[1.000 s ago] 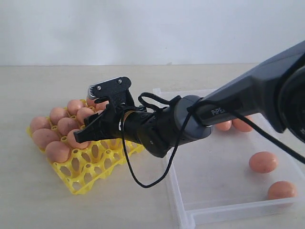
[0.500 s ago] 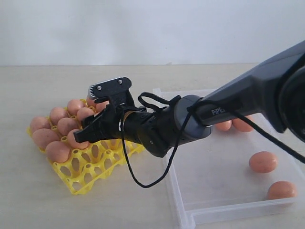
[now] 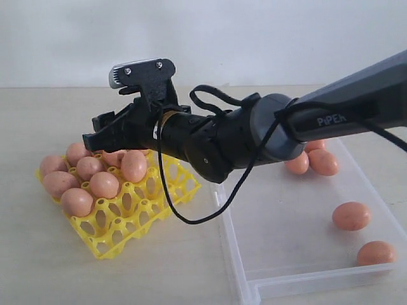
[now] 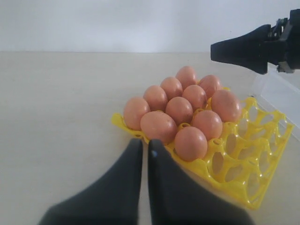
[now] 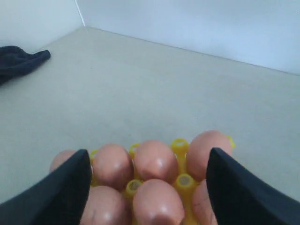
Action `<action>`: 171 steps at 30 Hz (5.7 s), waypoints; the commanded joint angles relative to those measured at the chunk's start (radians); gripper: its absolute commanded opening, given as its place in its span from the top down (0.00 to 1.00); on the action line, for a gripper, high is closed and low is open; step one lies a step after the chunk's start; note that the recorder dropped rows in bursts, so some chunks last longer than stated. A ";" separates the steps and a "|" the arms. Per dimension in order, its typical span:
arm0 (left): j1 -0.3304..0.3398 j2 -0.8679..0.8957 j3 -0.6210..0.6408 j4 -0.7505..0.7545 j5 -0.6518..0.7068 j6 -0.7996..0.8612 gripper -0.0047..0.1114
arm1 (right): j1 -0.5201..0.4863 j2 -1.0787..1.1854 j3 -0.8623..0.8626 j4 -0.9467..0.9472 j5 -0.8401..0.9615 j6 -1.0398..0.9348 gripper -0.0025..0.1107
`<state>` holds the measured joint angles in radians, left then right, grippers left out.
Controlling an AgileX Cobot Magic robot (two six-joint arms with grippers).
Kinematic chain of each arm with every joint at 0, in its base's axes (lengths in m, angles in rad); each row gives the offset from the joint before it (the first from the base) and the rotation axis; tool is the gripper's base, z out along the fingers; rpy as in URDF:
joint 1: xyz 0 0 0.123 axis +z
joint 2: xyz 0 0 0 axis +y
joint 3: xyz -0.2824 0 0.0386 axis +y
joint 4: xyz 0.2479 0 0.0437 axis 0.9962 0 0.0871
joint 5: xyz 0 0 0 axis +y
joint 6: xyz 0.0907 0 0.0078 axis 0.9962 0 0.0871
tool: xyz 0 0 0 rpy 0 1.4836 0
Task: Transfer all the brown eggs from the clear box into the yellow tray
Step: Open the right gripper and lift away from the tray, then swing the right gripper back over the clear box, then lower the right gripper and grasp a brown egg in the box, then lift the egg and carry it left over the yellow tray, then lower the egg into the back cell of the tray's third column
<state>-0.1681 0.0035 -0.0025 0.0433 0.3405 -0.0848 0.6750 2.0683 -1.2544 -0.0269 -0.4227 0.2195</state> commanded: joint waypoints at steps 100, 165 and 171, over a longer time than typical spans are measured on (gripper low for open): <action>-0.005 -0.003 0.003 -0.003 -0.003 -0.001 0.92 | -0.515 -0.306 0.204 0.191 1.127 -1.037 0.97; -0.005 -0.003 0.003 -0.003 -0.003 -0.001 0.92 | -0.137 -0.008 0.036 -0.157 -0.651 0.847 0.98; -0.005 -0.003 0.003 -0.003 -0.003 -0.001 0.92 | -0.157 -0.009 0.036 -0.400 -0.235 0.749 0.98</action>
<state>-0.1681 0.0035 -0.0025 0.0433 0.3405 -0.0848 0.5286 2.0580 -1.2157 -0.3251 -0.8351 1.0116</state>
